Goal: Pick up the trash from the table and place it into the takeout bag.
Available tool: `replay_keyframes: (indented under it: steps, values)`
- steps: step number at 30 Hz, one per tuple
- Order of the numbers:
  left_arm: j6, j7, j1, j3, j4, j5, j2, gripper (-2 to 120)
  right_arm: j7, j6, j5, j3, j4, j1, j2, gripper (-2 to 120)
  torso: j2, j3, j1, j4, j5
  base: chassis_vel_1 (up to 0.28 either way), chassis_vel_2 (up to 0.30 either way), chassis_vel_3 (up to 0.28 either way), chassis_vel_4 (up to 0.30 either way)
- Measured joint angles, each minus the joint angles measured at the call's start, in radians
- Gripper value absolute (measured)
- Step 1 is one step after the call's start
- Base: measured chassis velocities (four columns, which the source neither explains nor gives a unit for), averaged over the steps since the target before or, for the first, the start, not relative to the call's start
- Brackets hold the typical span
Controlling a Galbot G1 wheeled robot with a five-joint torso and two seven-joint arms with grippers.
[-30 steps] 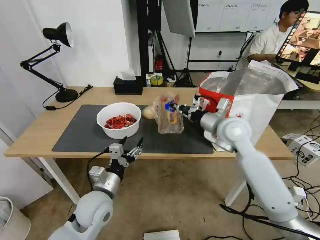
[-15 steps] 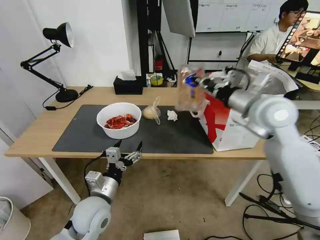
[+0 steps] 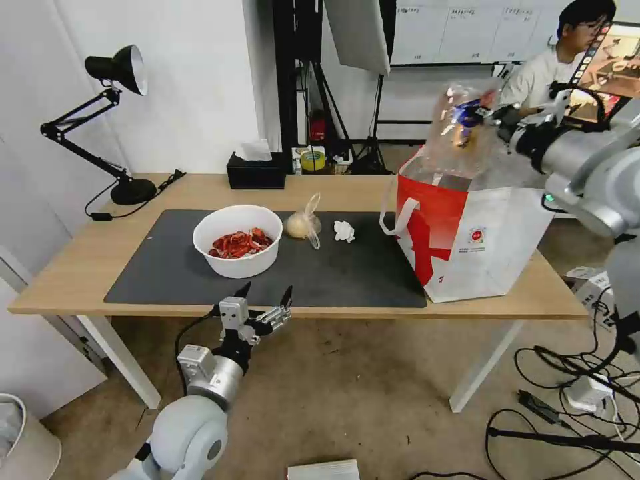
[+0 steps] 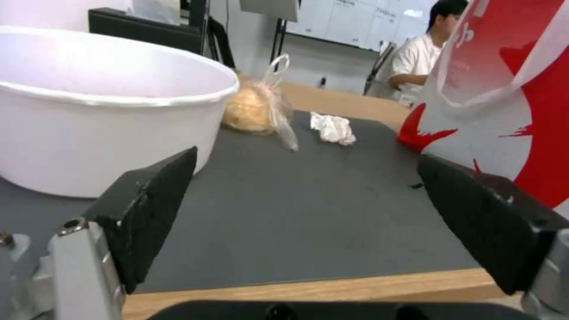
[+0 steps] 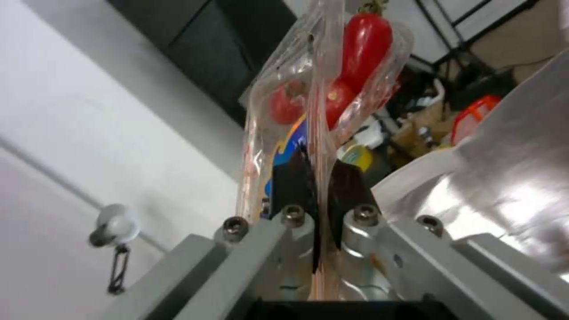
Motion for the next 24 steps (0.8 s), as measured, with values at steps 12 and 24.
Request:
replay_keyframes:
  steps: [12,24]
  values:
    - [-0.008,0.019,-0.015,0.012,0.022,-0.001,-0.005,100,-0.159,-0.010,-0.200,-0.045,-0.243,0.029,-0.017,0,0.000,0.000,0.000,0.0002,0.0000,0.000,0.000,0.000,0.000]
    - [-0.008,0.020,-0.021,0.020,0.031,-0.002,-0.010,100,-0.198,-0.009,-0.252,-0.067,-0.240,-0.013,-0.004,0,0.000,0.000,0.000,0.0003,-0.0003,0.000,0.000,0.000,0.000]
